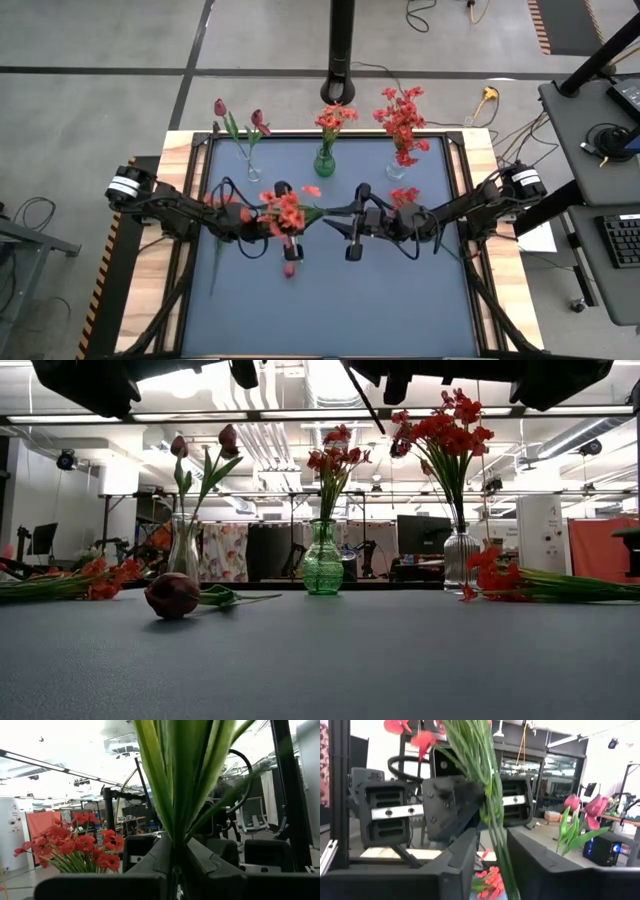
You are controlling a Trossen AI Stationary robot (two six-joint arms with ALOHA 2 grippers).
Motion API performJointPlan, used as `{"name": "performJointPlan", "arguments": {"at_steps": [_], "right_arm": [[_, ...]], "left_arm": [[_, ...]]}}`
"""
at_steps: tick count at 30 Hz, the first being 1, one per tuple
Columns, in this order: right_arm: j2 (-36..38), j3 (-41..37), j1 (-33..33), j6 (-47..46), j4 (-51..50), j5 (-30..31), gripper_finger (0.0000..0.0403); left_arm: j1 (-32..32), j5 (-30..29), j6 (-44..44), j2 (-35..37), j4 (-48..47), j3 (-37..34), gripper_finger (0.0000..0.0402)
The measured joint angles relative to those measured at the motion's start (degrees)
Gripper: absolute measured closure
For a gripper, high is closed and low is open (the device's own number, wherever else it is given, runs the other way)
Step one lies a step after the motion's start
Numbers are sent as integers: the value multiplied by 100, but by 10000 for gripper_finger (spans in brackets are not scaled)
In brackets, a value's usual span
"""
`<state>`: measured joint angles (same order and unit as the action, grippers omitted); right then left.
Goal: Sort flowers into vase by color
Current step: Put the right orange flowers into the green vase
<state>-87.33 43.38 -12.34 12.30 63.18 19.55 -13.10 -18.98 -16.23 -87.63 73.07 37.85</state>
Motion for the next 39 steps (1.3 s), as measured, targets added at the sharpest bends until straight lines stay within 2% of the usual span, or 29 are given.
{"name": "performJointPlan", "arguments": {"at_steps": [4, 9, 14, 18, 22, 31, 39], "right_arm": [[89, 1, -2, -196, -264, 1, 257], [364, 69, -2, -363, -1078, 35, 220], [814, 365, -2, -612, -2697, 262, 198], [1033, 809, -2, -880, -4207, 304, 192], [1042, 1260, -2, -916, -4962, 300, 191], [675, 1823, 22, -736, -5098, 143, 191], [179, 2349, 115, -418, -5090, 84, 193]], "left_arm": [[0, -4, 0, 23, 1, -2, 394], [-1, -50, 0, 123, -291, -17, 392], [-9, -435, 22, 305, -875, -98, 392], [-7, -554, 135, 591, -1836, -131, 391], [-9, -555, 398, 789, -2681, -133, 391], [-8, -553, 500, 871, -2773, -106, 391], [-8, -553, 452, 669, -2795, 117, 391]]}}
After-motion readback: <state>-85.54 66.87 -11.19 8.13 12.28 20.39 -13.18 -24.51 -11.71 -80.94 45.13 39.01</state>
